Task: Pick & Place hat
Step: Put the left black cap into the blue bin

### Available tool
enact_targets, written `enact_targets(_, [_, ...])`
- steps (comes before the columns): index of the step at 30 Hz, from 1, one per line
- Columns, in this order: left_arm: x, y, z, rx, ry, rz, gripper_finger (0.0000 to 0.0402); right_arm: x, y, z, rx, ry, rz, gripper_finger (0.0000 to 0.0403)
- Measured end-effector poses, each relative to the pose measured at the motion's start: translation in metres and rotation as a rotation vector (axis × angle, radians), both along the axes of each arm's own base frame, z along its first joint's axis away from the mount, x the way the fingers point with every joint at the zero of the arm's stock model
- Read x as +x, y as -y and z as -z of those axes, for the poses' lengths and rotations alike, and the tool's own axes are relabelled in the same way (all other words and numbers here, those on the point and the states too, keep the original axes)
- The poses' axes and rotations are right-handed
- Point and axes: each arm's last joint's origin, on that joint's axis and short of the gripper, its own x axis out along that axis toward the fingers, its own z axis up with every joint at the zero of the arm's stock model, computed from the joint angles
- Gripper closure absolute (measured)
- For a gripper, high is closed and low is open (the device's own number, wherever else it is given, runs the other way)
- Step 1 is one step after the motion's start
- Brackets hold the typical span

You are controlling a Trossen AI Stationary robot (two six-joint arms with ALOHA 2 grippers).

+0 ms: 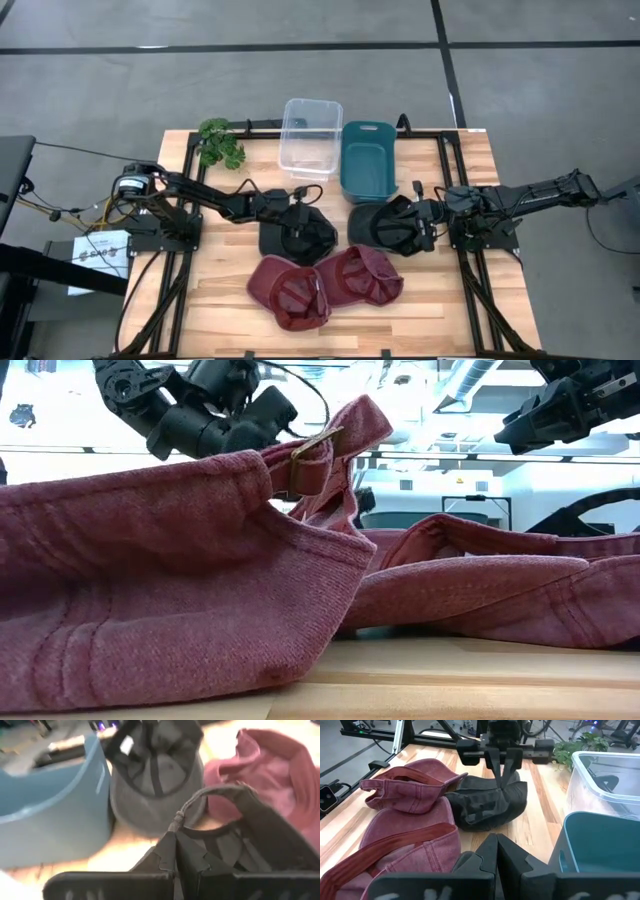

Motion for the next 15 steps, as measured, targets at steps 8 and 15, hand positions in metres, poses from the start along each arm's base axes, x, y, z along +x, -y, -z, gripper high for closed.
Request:
enact_targets(8, [-0.006,0.013,-0.038,0.060,0.192,-0.071,0.0396,0.001,0.000,-0.002,0.001,0.017,0.003,0.0403])
enact_targets(15, [-0.028,0.011,-0.088,0.030,0.377,-0.084,0.0396,0.004,-0.001,-0.012,0.027,0.127,0.004,0.0403])
